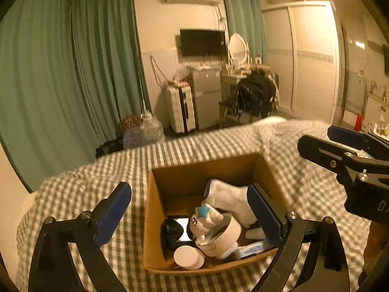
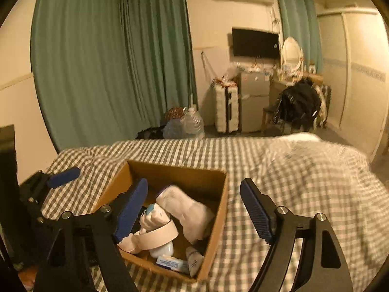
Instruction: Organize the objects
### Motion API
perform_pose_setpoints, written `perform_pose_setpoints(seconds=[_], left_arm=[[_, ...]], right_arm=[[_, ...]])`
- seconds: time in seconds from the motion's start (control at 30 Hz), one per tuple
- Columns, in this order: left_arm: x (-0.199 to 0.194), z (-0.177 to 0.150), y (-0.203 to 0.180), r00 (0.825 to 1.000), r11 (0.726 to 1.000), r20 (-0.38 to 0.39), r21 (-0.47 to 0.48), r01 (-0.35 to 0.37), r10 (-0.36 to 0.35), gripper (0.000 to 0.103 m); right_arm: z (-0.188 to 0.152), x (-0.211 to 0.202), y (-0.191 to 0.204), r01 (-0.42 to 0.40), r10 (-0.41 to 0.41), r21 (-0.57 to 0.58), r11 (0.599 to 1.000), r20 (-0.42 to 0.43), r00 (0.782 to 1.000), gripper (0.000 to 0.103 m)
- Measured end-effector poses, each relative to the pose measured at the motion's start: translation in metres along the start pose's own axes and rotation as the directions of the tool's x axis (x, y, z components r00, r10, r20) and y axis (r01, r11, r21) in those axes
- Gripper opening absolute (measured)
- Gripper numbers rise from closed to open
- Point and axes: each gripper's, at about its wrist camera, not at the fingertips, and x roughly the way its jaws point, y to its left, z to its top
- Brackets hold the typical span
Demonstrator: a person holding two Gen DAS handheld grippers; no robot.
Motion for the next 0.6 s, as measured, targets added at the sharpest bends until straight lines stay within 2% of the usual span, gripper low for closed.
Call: perform_pose_setpoints(seconds=[0.13, 0.33, 0.47, 0.6], left_arm=[[-0.046, 0.018, 0.002, 0.997, 1.0, 0.073, -0.01, -0.009, 0.01, 0.103], [-0.108, 0.035, 0.008, 0.985, 0.999, 0.169, -0.025, -0.037, 0.041, 0.103], [-0.143, 0.034, 0.013, 0.972, 0.997, 0.224, -0.047, -0.068, 0.077, 0.103], [-0.167, 0.024, 0.019, 0.961, 0.994, 0.258, -0.065, -0.084, 0.098, 0.103]], right_arm=[[0.02, -0.05, 0.004, 0.004, -0.004, 0.005, 1.0, 0.068, 0.998, 0.079], [0.044, -0.127, 0.015, 0.022, -0.021, -0.006, 1.0, 0.191, 0.981, 0.094], [0.047, -0.165, 0.024, 0.036, -0.03, -0.019, 0.999, 0.259, 0.965, 0.1], [0.039, -0.193, 0.025, 0.024, -0.019, -0.012, 1.0, 0.315, 0.949, 0.101]])
